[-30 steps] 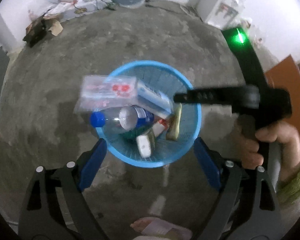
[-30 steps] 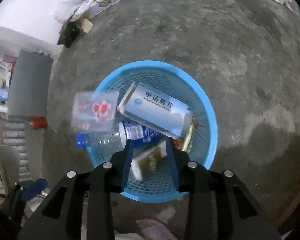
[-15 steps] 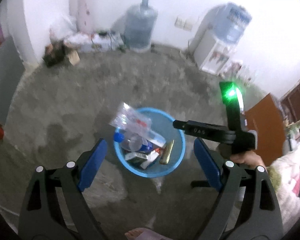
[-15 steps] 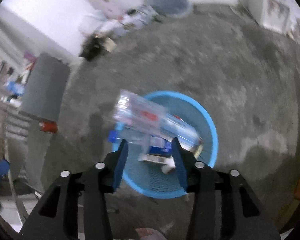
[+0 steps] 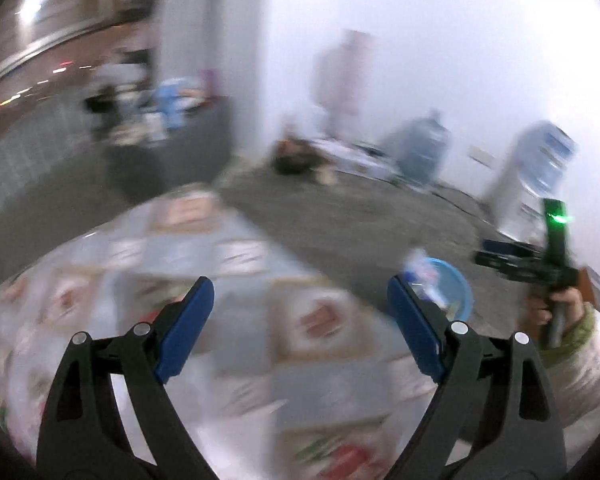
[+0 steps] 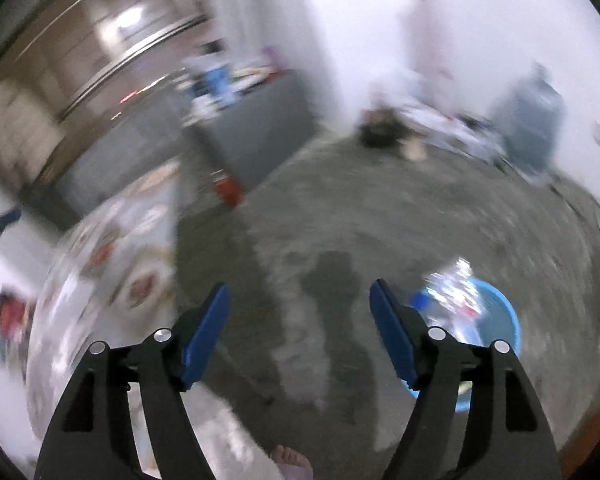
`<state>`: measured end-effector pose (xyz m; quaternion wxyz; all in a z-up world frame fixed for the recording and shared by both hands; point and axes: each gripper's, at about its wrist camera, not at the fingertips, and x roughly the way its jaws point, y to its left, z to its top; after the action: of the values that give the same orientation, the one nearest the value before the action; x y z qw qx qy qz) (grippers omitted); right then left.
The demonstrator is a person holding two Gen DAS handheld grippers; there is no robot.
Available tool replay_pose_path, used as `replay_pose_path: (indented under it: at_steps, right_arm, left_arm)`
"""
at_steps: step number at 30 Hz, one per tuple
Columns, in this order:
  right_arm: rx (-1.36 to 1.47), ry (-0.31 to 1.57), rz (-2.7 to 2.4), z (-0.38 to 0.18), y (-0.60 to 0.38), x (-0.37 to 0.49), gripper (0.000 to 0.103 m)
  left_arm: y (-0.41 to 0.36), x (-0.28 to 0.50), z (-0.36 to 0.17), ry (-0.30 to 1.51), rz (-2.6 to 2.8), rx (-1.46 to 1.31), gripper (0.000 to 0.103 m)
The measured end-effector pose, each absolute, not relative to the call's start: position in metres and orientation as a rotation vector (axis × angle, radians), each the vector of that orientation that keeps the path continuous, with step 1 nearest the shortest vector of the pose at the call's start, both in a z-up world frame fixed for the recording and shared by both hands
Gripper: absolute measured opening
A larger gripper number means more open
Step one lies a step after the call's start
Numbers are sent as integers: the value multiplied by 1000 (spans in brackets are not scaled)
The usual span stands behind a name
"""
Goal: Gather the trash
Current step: 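Turn both tools back toward the white tissues on the table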
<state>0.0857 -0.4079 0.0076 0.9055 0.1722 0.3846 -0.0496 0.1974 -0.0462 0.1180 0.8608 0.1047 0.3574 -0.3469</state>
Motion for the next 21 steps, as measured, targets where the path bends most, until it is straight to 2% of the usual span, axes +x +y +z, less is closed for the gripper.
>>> replay_pose_path:
  at_steps: [3,9,21]
  right_arm:
    - [289,790,48,19,-360,93,72]
    - [87,806,259,24,-264,103,72]
    - [-55,859,427,5,-154,136,72]
  left_arm:
    - [34,191,117,752,-613,166,84]
    - [117,171,77,808,-525,131,84]
    - [142,187,11,831,-522,179,84]
